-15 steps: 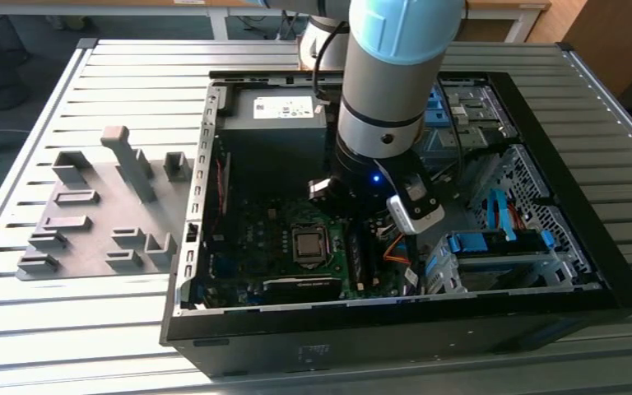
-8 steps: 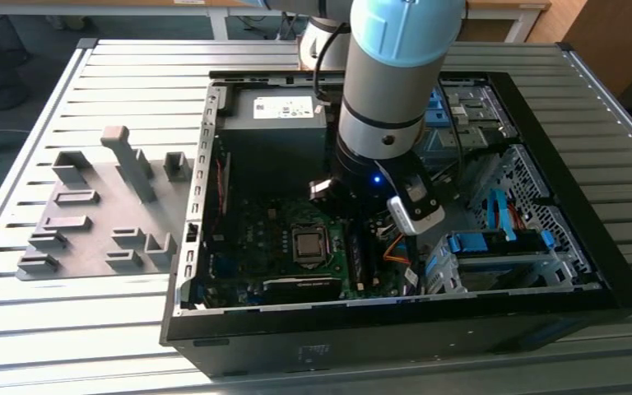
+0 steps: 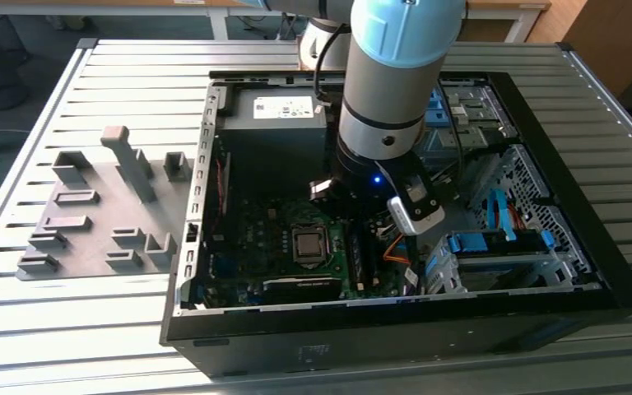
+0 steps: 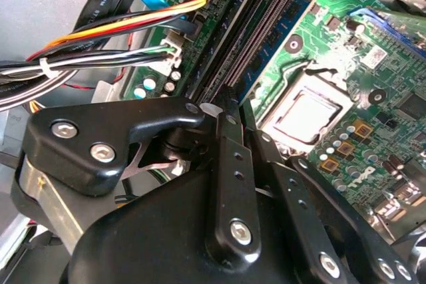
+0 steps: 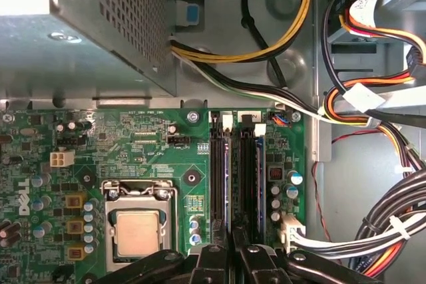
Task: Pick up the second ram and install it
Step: 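Insert the second ram into the second slot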
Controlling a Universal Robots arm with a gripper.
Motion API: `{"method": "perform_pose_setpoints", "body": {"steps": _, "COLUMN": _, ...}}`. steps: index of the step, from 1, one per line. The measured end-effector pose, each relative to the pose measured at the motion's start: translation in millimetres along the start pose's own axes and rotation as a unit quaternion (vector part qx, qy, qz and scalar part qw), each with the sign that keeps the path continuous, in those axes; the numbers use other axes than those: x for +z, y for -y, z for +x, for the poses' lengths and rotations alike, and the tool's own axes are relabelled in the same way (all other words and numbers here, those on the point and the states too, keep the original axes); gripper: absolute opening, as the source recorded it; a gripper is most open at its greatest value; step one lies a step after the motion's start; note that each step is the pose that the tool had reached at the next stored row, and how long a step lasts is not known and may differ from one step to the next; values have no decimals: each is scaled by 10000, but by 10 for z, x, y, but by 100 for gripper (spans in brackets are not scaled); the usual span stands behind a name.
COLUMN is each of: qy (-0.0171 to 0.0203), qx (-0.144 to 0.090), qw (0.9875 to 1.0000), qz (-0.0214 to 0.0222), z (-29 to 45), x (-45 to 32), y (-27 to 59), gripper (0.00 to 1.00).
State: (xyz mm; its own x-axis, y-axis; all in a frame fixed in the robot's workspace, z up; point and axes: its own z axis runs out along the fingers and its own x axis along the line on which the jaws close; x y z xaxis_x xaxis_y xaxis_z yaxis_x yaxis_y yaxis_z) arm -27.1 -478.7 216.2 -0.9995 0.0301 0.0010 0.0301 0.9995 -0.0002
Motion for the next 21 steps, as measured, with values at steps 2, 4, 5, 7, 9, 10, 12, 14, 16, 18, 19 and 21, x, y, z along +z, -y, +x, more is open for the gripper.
{"method": "perform_pose_setpoints", "body": {"steps": 2, "qy": 0, "qx": 2, "qw": 10000, "qz": 0, "z": 0, "x": 2, "y": -3, "gripper": 14}}
{"method": "perform_pose_setpoints", "body": {"steps": 4, "qy": 0, "qx": 4, "qw": 10000, "qz": 1, "z": 0, "x": 1, "y": -3, "gripper": 14}}
{"method": "perform_pose_setpoints", "body": {"steps": 5, "qy": 0, "qx": 6, "qw": 10000, "qz": 1, "z": -1, "x": 2, "y": -3, "gripper": 14}}
{"method": "perform_pose_setpoints", "body": {"steps": 7, "qy": -1, "qx": 8, "qw": 10000, "qz": 2, "z": -3, "x": 4, "y": -4, "gripper": 14}}
{"method": "perform_pose_setpoints", "body": {"steps": 9, "qy": 0, "qx": 11, "qw": 10000, "qz": 0, "z": -5, "x": 10, "y": -4, "gripper": 14}}
{"method": "perform_pose_setpoints", "body": {"steps": 10, "qy": 0, "qx": 12, "qw": 10000, "qz": 0, "z": -5, "x": 13, "y": -4, "gripper": 14}}
{"method": "perform_pose_setpoints", "body": {"steps": 12, "qy": 0, "qx": 14, "qw": 10000, "qz": -1, "z": -5, "x": 19, "y": -4, "gripper": 14}}
{"method": "perform_pose_setpoints", "body": {"steps": 14, "qy": 0, "qx": 15, "qw": 10000, "qz": -4, "z": -5, "x": 26, "y": -4, "gripper": 14}}
{"method": "perform_pose_setpoints", "body": {"steps": 16, "qy": -1, "qx": 16, "qw": 10000, "qz": -5, "z": -5, "x": 27, "y": -4, "gripper": 14}}
{"method": "perform_pose_setpoints", "body": {"steps": 18, "qy": 0, "qx": 16, "qw": 10000, "qz": -6, "z": -5, "x": 29, "y": -4, "gripper": 14}}
{"method": "perform_pose_setpoints", "body": {"steps": 19, "qy": 0, "qx": 16, "qw": 10000, "qz": -6, "z": -5, "x": 29, "y": -4, "gripper": 14}}
{"method": "perform_pose_setpoints", "body": {"steps": 21, "qy": 0, "qx": 14, "qw": 10000, "qz": -6, "z": -6, "x": 29, "y": -4, "gripper": 14}}
